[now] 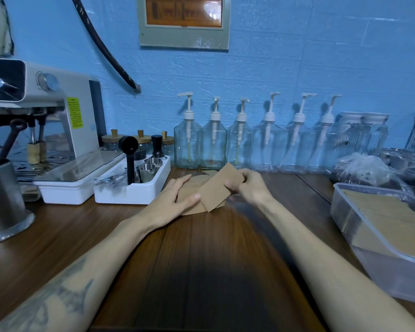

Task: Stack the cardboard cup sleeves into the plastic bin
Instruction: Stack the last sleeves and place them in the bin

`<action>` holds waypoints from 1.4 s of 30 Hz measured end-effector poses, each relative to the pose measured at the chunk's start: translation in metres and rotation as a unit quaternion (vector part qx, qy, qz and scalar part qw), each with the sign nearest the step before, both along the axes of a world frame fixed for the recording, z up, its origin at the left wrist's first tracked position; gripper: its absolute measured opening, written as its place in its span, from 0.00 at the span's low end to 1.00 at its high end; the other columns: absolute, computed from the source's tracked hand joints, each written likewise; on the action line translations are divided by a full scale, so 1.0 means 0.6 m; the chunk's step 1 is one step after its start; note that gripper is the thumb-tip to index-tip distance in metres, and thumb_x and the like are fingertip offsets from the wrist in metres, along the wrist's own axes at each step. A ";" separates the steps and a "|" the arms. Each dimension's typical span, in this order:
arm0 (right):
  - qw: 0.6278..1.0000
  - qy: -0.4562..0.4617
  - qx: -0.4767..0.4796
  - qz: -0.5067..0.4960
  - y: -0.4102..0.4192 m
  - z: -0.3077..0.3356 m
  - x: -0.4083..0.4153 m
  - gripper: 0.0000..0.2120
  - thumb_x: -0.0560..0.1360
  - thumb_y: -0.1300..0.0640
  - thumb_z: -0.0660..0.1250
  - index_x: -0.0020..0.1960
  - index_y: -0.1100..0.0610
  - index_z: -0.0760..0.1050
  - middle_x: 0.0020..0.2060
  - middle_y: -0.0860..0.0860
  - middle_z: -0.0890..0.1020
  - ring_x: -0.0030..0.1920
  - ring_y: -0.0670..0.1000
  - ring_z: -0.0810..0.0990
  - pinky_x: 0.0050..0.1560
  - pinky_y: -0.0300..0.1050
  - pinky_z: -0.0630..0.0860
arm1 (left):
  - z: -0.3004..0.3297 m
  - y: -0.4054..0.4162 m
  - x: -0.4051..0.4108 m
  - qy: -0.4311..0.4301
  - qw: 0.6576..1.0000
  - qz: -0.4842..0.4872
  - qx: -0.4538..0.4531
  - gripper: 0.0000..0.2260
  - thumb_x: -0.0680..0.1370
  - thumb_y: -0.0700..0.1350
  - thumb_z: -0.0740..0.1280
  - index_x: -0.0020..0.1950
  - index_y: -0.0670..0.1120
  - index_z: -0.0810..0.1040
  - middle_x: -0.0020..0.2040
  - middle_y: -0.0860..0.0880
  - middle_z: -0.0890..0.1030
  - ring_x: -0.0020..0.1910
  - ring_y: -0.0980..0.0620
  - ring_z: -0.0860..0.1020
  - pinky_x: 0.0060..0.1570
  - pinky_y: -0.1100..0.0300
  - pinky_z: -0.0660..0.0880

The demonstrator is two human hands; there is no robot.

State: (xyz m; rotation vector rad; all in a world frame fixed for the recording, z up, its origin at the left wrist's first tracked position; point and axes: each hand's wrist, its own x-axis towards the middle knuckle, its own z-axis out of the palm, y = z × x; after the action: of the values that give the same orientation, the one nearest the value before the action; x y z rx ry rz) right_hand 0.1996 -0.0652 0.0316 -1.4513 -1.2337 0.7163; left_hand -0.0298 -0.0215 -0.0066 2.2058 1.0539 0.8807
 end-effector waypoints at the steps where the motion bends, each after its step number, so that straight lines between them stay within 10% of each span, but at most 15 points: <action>1: 0.996 -0.091 -0.012 -0.018 0.002 -0.005 0.000 0.11 0.76 0.56 0.73 0.55 0.59 0.76 0.52 0.55 0.83 0.49 0.53 0.82 0.50 0.50 0.81 | 0.000 -0.001 0.001 0.001 1.000 0.000 0.003 0.36 0.75 0.66 0.66 0.78 0.61 0.55 0.70 0.58 0.64 0.68 0.61 0.65 0.64 0.58 0.64; 8: 0.904 -0.423 -0.055 0.017 0.001 -0.022 -0.006 0.24 0.73 0.35 0.67 0.57 0.54 0.79 0.54 0.52 0.82 0.58 0.56 0.79 0.56 0.53 0.76 | -0.003 0.001 0.002 0.013 0.999 -0.010 0.039 0.38 0.76 0.55 0.71 0.79 0.58 0.52 0.73 0.56 0.62 0.69 0.59 0.66 0.66 0.60 0.65; 10: 0.909 -0.412 -0.030 0.046 0.000 -0.023 -0.006 0.37 0.73 0.37 0.69 0.76 0.51 0.63 0.71 0.55 0.71 0.70 0.58 0.71 0.66 0.56 0.71 | -0.002 0.002 0.001 0.000 0.999 -0.017 0.027 0.39 0.76 0.51 0.72 0.79 0.59 0.50 0.72 0.59 0.61 0.67 0.59 0.67 0.63 0.63 0.66; 14: 0.893 -0.431 0.071 0.105 -0.001 -0.023 -0.008 0.40 0.78 0.41 0.64 0.81 0.43 0.44 0.79 0.47 0.51 0.78 0.55 0.56 0.75 0.56 0.61 | -0.002 0.004 0.001 -0.007 0.999 -0.032 0.023 0.38 0.76 0.47 0.72 0.78 0.58 0.53 0.72 0.57 0.65 0.67 0.56 0.70 0.66 0.59 0.69; 27: 0.863 -0.480 0.075 0.137 0.009 -0.033 -0.028 0.25 0.84 0.49 0.54 0.79 0.53 0.57 0.72 0.52 0.64 0.72 0.56 0.64 0.71 0.53 0.64 | 0.000 0.004 0.004 -0.034 0.999 -0.008 0.005 0.20 0.79 0.51 0.68 0.68 0.56 0.64 0.61 0.53 0.76 0.58 0.56 0.77 0.61 0.51 0.75; 34: 0.941 -0.330 0.060 0.042 0.015 -0.025 0.023 0.24 0.84 0.44 0.50 0.75 0.53 0.66 0.68 0.53 0.71 0.70 0.53 0.68 0.65 0.44 0.62 | 0.001 0.003 0.000 -0.025 1.000 -0.002 0.004 0.19 0.78 0.55 0.68 0.66 0.60 0.65 0.62 0.57 0.76 0.58 0.58 0.76 0.60 0.55 0.74; 42: 0.845 -0.526 -0.092 0.011 0.045 -0.045 0.069 0.23 0.82 0.46 0.56 0.74 0.54 0.65 0.71 0.54 0.64 0.71 0.59 0.63 0.67 0.57 0.67 | 0.002 0.008 0.000 0.001 0.999 0.040 0.021 0.20 0.77 0.58 0.67 0.66 0.63 0.64 0.56 0.57 0.77 0.50 0.59 0.76 0.49 0.60 0.73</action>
State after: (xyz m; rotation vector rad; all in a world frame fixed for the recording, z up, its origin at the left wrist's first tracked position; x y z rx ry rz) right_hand 0.2409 -0.0379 0.0046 -2.0919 -2.0283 -0.0376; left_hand -0.0295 -0.0165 -0.0052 2.2113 1.1423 0.9433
